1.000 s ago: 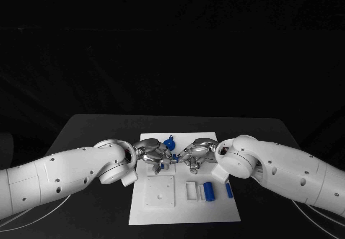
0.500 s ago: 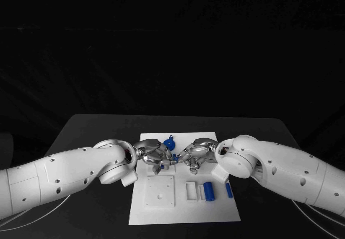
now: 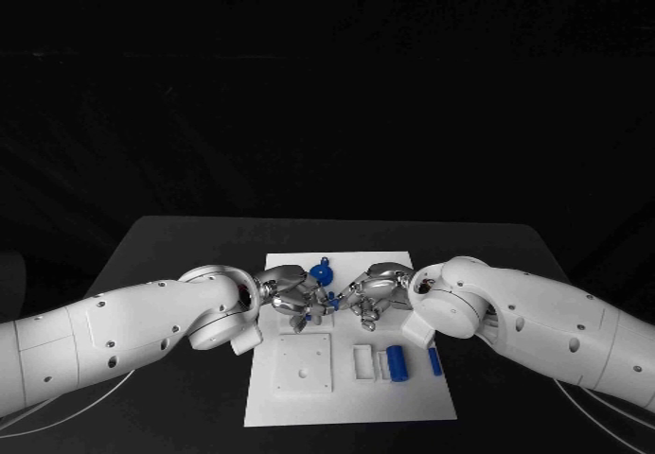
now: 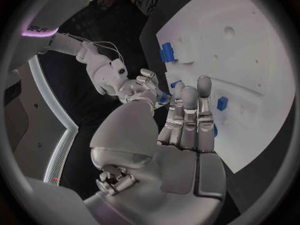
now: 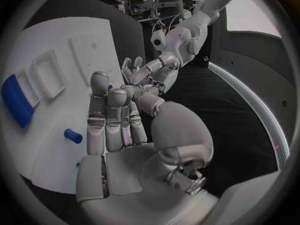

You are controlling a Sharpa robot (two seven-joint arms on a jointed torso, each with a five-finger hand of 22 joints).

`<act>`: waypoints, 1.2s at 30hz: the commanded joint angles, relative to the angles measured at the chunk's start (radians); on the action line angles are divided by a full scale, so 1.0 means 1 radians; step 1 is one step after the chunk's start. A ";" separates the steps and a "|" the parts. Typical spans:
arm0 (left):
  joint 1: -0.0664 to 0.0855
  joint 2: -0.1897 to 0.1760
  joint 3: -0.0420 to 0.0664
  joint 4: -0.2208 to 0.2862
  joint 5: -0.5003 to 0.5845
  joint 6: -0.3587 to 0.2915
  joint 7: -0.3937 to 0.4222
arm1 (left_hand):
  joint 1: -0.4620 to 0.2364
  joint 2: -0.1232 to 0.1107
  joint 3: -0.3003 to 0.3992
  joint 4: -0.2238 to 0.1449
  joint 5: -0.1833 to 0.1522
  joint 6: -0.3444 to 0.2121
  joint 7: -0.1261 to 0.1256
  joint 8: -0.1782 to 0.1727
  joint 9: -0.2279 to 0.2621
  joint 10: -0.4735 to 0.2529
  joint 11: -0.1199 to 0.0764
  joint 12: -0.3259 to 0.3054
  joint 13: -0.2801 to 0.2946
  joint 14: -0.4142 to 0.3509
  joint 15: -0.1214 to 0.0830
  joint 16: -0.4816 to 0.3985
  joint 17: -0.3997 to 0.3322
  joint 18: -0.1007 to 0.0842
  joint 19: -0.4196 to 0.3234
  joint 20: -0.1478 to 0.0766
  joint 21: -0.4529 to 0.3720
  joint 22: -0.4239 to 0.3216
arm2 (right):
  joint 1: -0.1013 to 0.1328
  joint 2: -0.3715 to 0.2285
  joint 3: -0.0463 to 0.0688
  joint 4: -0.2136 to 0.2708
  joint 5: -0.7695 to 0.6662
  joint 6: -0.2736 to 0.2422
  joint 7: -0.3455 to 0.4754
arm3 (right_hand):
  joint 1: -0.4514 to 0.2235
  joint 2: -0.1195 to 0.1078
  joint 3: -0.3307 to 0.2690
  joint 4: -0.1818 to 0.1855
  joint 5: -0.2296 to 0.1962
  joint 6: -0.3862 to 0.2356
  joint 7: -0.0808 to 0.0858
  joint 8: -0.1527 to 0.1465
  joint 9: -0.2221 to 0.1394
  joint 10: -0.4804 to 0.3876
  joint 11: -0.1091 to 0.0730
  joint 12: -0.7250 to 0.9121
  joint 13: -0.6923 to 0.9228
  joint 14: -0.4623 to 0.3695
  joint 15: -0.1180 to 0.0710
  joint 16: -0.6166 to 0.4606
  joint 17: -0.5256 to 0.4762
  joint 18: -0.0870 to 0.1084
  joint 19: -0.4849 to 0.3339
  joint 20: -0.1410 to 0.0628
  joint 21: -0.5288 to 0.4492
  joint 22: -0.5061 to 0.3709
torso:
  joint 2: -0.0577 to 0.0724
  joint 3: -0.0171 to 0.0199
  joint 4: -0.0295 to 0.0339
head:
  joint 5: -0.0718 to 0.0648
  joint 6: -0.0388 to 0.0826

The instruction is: Assemble the parts on the task board

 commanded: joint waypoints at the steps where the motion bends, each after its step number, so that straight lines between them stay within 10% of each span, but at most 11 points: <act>1: 0.001 0.004 0.002 0.006 -0.001 0.014 0.026 | -0.001 0.008 0.006 -0.002 0.003 0.006 0.002 -0.004 0.002 0.006 0.000 -0.006 -0.001 -0.005 0.001 0.005 -0.001 0.016 -0.004 0.000 0.004 0.018 | -0.001 0.002 -0.003 0.002 -0.022 0.012 -0.014 | 0.004 0.000 0.005 -0.001 0.006 0.004 0.000 0.005 0.001 0.000 -0.005 0.003 -0.001 0.001 -0.003 0.005 0.001 0.014 -0.003 -0.004 0.004 0.026 | 0.000 0.0000 0.0003 | 0.001 0.000; 28: 0.001 0.008 0.002 0.013 0.019 0.029 0.049 | -0.034 -0.006 0.012 -0.051 0.001 0.002 0.007 -0.022 -0.006 -0.002 0.002 -0.008 0.002 -0.012 0.004 0.006 -0.005 0.018 -0.015 0.004 0.013 0.015 | -0.001 0.010 -0.010 -0.001 -0.069 -0.027 -0.063 | 0.002 -0.002 0.011 -0.007 0.006 0.008 -0.001 0.004 0.001 0.005 -0.006 0.004 -0.008 0.006 -0.004 0.008 0.005 0.013 0.001 -0.006 0.015 0.028 | 0.000 -0.0006 -0.0001 | -0.003 -0.006; 36: 0.001 0.011 0.002 0.013 0.022 0.029 0.050 | -0.051 -0.013 -0.031 -0.023 -0.095 0.003 0.007 -0.036 -0.016 -0.002 0.004 -0.006 0.002 -0.012 0.006 0.006 -0.005 0.017 -0.011 0.006 0.006 0.010 | -0.001 0.014 -0.011 -0.002 -0.067 -0.031 -0.066 | 0.001 -0.003 0.012 -0.007 0.006 0.009 -0.002 0.005 0.001 0.005 -0.006 0.005 -0.009 0.007 -0.005 0.009 0.006 0.013 0.002 -0.006 0.019 0.029 | 0.000 0.0001 0.0001 | -0.004 -0.006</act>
